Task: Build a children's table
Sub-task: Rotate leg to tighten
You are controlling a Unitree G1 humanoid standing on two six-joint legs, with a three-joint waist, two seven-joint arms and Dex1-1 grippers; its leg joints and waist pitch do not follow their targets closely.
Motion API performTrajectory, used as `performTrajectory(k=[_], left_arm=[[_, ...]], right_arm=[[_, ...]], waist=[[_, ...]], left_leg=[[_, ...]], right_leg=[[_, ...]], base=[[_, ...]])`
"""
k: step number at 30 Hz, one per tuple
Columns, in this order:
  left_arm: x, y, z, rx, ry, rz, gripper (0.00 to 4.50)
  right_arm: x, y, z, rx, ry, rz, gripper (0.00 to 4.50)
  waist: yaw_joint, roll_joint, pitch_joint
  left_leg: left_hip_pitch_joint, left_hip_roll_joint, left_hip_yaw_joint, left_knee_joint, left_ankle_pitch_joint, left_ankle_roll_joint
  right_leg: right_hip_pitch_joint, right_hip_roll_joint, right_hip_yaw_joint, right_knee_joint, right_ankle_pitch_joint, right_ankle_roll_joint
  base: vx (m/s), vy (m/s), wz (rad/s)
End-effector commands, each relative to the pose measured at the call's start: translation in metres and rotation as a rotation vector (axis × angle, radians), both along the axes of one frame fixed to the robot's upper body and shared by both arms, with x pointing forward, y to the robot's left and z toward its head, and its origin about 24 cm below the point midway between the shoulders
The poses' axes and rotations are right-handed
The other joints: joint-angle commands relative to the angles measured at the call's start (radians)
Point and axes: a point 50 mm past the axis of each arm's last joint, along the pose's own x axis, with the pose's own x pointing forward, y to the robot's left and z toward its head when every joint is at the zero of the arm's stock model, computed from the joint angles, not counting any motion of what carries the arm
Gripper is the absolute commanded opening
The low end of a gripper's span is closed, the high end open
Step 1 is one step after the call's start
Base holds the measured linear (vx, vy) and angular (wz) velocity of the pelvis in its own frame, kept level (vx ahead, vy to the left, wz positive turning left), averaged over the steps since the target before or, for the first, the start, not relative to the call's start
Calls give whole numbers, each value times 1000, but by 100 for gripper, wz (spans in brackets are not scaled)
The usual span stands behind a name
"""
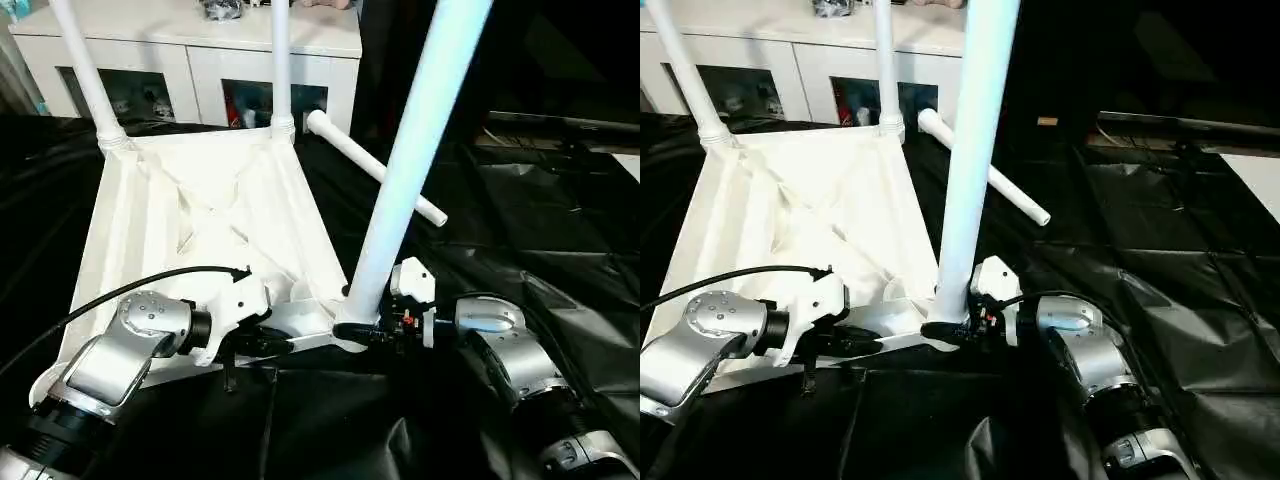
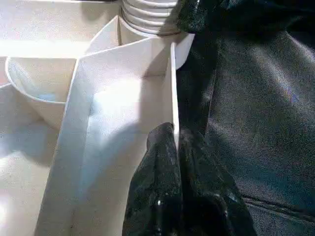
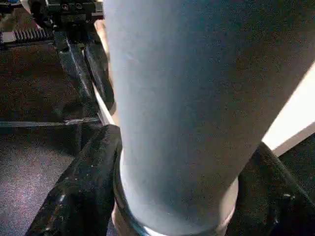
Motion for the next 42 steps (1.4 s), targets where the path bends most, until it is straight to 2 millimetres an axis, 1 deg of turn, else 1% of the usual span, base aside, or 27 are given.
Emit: performTrajectory(k=[1, 5, 7, 8, 9, 10, 11, 12, 14, 15, 16, 17, 18, 19, 20, 22, 23, 26, 30, 32, 35, 36, 37, 39, 40, 41, 42], left_arm=[[-1, -9, 7, -46, -3, -63, 0], [1, -10, 7, -53, -12, -49, 0], [12, -15, 3, -54, -56, 46, 0], [12, -15, 3, -54, -56, 46, 0], [19, -21, -2, -62, -72, 125, 0], [20, -23, -3, -66, -74, 143, 0], [23, -26, -4, -73, -76, 177, 0], [26, -30, -6, -82, -75, 218, 0], [28, -33, -7, -83, -81, 246, 0], [37, -41, -11, -76, -104, 352, 0], [41, -44, -13, -71, -110, 394, 0], [41, -44, -13, -70, -110, 400, 0], [45, -48, -15, -58, -108, 458, 0], [50, -55, -19, -46, -105, 532, 0], [52, -61, -20, -44, -101, 558, 0], [53, -68, -22, -41, -96, 581, 0], [54, -71, -22, -39, -95, 586, 0], [53, -77, -24, -22, -91, 571, 0], [51, -78, -26, 9, -88, 556, 0], [50, -76, -27, 24, -84, 542, 0], [48, -74, -29, 36, -76, 530, 0], [47, -72, -30, 52, -68, 510, 0], [46, -71, -30, 56, -66, 505, 0], [45, -68, -30, 66, -58, 485, 0], [42, -63, -29, 84, -53, 441, 0], [42, -63, -29, 84, -53, 441, 0], [41, -60, -29, 91, -50, 426, 0]], right_arm=[[5, -9, -3, -43, 4, -59, 273], [6, -9, -5, -44, 5, -85, 271], [16, -7, -12, -13, 33, -247, 270], [16, -7, -12, -13, 33, -247, 270], [22, -2, -17, 16, 71, -392, 270], [23, 0, -19, 20, 80, -415, 270], [24, 3, -21, 25, 94, -457, 270], [25, 8, -23, 28, 106, -498, 270], [26, 11, -24, 34, 119, -529, 270], [29, 22, -29, 55, 165, -645, 270], [30, 26, -31, 61, 181, -686, 269], [30, 26, -31, 61, 183, -692, 269], [31, 32, -33, 68, 209, -743, 269], [32, 43, -36, 68, 233, -808, 269], [32, 50, -38, 67, 256, -832, 269], [31, 61, -39, 63, 280, -849, 269], [31, 64, -39, 62, 285, -850, 269], [31, 70, -37, 47, 269, -828, 269], [33, 72, -36, 52, 262, -832, 269], [34, 71, -33, 74, 253, -834, 325], [35, 70, -30, 88, 231, -829, 351], [37, 68, -25, 104, 197, -806, 368], [37, 68, -24, 108, 189, -801, 381], [39, 66, -17, 123, 149, -769, 392], [40, 62, -9, 122, 96, -694, 392], [40, 62, -9, 122, 96, -694, 392], [40, 60, -7, 121, 81, -664, 392]], waist=[[-2, 8, -55], [-3, 9, -55], [-6, 10, -50], [-7, 9, -51], [-9, 8, -52], [-12, 9, -46], [-16, 6, -49], [-17, 6, -48], [-14, 7, -48], [-16, 10, -48], [-17, 8, -43], [-16, 9, -43], [-16, 9, -43], [-16, 13, -41], [-15, 11, -38], [-15, 11, -39], [-15, 11, -41], [-16, 11, -42], [-16, 10, -41], [-16, 11, -43], [-19, 11, -43], [-20, 13, -43], [-21, 11, -45], [-27, 10, -44], [-28, 11, -44], [-29, 10, -48], [-30, 10, -49]], left_leg=[[10, 20, 0, -66, -147, 39], [11, 20, 0, -66, -152, 38], [12, 19, 1, -69, -175, 26], [15, 19, -1, -70, -194, 12], [14, 20, -1, -71, -201, 8], [12, 19, -1, -75, -215, -2], [12, 18, -5, -76, -221, -13], [11, 19, -5, -78, -225, -18], [15, 18, -3, -76, -237, -16], [14, 18, -2, -75, -238, -13], [17, 18, -2, -79, -251, -19], [21, 17, -5, -80, -272, -29], [21, 17, -5, -80, -272, -29], [28, 18, -3, -80, -303, -37], [35, 16, -5, -80, -342, -40], [32, 16, -10, -84, -369, -41], [33, 17, -11, -86, -368, -40], [23, 17, -12, -89, -346, -35], [23, 16, -11, -90, -356, -30], [26, 17, -11, -91, -360, -30], [21, 17, -12, -96, -352, -29], [18, 17, -14, -97, -352, -31], [17, 17, -14, -97, -348, -31], [10, 17, -15, -99, -337, -27], [12, 17, -15, -98, -335, -24], [15, 19, -13, -94, -322, -19], [13, 19, -12, -94, -305, -16]], right_leg=[[54, -55, 45, -64, -14, -233], [54, -54, 45, -65, -23, -233], [51, -55, 45, -71, -67, -231], [51, -57, 45, -75, -111, -223], [53, -58, 45, -76, -128, -218], [49, -58, 46, -81, -166, -208], [54, -59, 45, -81, -200, -194], [52, -59, 46, -84, -224, -180], [47, -61, 47, -90, -251, -169], [44, -60, 49, -90, -247, -167], [41, -57, 49, -95, -269, -161], [41, -59, 47, -96, -310, -154], [41, -59, 47, -96, -310, -154], [31, -61, 50, -103, -350, -144], [28, -60, 47, -110, -397, -132], [30, -63, 46, -115, -438, -107], [30, -62, 45, -115, -430, -98], [35, -61, 45, -111, -368, -101], [34, -63, 45, -115, -383, -96], [33, -63, 45, -117, -388, -92], [35, -63, 44, -116, -367, -96], [38, -63, 43, -115, -367, -94], [41, -63, 42, -115, -362, -92], [44, -62, 40, -113, -350, -94], [43, -64, 41, -115, -353, -97], [42, -62, 44, -112, -319, -108], [45, -62, 44, -108, -288, -118]], base=[[0, 0, 0], [0, 0, 0], [0, 0, 0], [0, 0, 0], [0, 0, 0], [0, 0, 0], [0, 0, 0], [0, 0, 0], [0, 0, 0], [0, 0, 0], [0, 0, 0], [0, 0, 0], [0, 0, 0], [0, 0, 0], [0, 0, 0], [0, 0, 0], [0, 0, 0], [0, 0, 0], [0, 0, 0], [0, 0, 0], [0, 0, 0], [0, 0, 0], [0, 0, 0], [0, 0, 0], [0, 0, 0], [0, 0, 0], [0, 0, 0]])
